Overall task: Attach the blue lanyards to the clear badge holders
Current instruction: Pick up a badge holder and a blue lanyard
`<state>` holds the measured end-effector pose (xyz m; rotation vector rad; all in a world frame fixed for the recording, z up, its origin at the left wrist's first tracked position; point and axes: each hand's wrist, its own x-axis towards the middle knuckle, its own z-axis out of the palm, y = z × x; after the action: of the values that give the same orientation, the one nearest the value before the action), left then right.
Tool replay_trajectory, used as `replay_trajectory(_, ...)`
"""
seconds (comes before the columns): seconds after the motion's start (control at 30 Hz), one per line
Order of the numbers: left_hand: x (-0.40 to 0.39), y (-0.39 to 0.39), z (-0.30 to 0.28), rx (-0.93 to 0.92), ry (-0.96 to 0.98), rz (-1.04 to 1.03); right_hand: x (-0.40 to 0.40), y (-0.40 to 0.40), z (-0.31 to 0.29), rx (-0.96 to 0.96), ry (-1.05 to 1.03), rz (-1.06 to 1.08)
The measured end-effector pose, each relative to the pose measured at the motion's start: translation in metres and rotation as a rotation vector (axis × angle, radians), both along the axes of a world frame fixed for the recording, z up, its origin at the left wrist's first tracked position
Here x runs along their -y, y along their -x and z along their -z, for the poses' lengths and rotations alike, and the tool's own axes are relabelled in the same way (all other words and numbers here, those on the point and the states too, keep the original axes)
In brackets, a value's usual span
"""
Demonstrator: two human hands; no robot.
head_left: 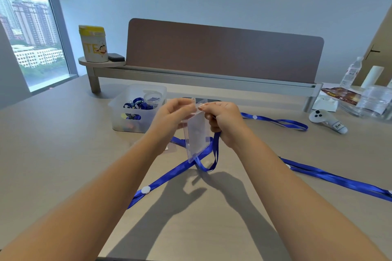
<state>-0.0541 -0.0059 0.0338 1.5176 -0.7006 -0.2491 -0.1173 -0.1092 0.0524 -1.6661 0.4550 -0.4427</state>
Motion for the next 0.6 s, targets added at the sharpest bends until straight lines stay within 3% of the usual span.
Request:
replay_trajectory(0.13,-0.003,0.007,0.015,0.145,-0.150,0.017,0.008,0.002,-0.003,0.011,-0.251,-0.081)
replay_trajectory(0.27,-0.005,-0.001,0.024,0.403,-0.365,-0.191,0.012,0.005,-0.005,-0.103,-0.212,-0.098)
replay_trajectory(0.47,-0.014,-0.007,0.021,0.916,-0.541,-0.358,0.010,0.003,-0.006,-0.246,0.431,0.007)
replay_trajectory(0.6,-0.019,-0.008,0.018,0.986,-0.582,-0.383,0.009,0.000,0.006,-0.322,0.869,0.058)
